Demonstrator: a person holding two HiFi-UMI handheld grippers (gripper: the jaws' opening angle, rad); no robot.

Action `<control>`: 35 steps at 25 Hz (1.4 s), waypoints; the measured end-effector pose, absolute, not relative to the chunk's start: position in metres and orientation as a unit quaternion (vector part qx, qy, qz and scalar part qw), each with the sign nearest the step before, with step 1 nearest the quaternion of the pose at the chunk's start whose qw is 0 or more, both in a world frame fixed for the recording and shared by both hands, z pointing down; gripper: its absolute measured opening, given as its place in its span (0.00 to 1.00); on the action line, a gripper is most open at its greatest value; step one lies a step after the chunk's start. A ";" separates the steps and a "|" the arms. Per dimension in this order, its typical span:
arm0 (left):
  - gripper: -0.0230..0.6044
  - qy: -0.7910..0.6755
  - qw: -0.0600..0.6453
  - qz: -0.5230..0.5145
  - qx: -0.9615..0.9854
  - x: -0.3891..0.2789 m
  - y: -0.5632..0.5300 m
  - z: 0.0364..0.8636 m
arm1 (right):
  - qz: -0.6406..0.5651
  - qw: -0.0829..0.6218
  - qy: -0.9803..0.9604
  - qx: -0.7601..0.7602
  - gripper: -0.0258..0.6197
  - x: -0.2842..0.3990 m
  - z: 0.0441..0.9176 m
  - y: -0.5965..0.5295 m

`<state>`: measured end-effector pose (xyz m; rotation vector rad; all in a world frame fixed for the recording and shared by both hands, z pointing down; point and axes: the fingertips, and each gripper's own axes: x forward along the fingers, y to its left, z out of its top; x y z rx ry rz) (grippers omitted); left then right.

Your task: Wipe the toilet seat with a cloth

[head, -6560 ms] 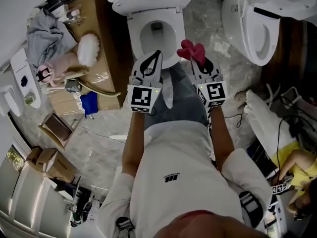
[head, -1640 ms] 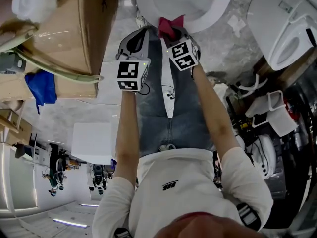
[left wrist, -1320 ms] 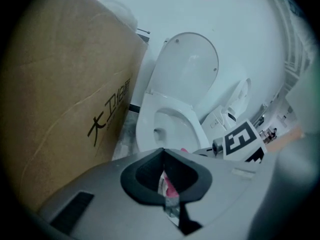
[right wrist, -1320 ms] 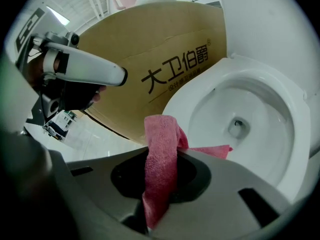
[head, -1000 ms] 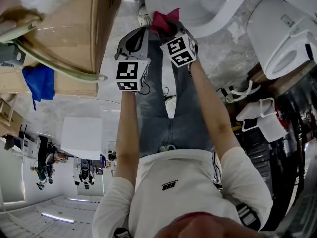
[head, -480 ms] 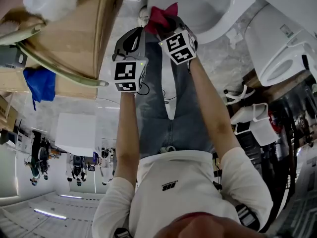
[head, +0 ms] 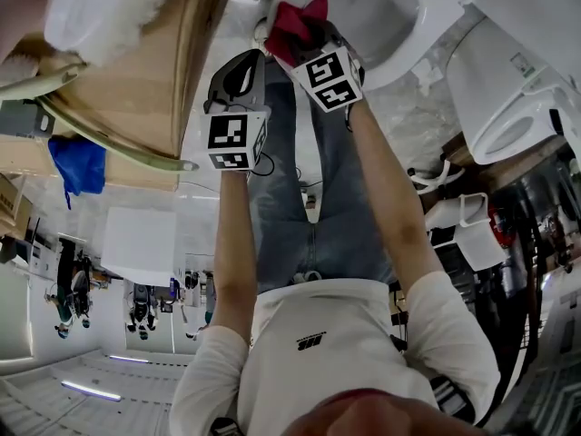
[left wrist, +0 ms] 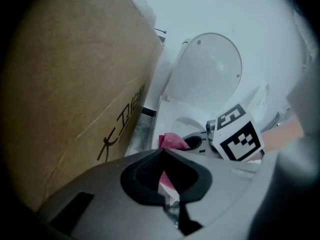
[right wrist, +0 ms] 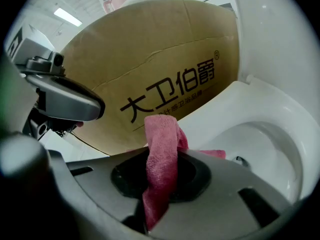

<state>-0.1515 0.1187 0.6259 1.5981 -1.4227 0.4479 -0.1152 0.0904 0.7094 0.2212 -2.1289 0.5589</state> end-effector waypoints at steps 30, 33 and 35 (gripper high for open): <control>0.05 -0.574 0.436 0.183 0.669 -0.137 0.034 0.619 | 0.217 0.400 -0.880 0.134 0.12 -0.125 0.703 -0.032; 0.05 -0.575 0.432 0.183 0.671 -0.136 0.025 0.619 | 0.217 0.396 -0.881 0.140 0.12 -0.125 0.703 -0.041; 0.05 -0.578 0.429 0.180 0.671 -0.136 0.019 0.618 | 0.216 0.394 -0.882 0.144 0.12 -0.124 0.702 -0.046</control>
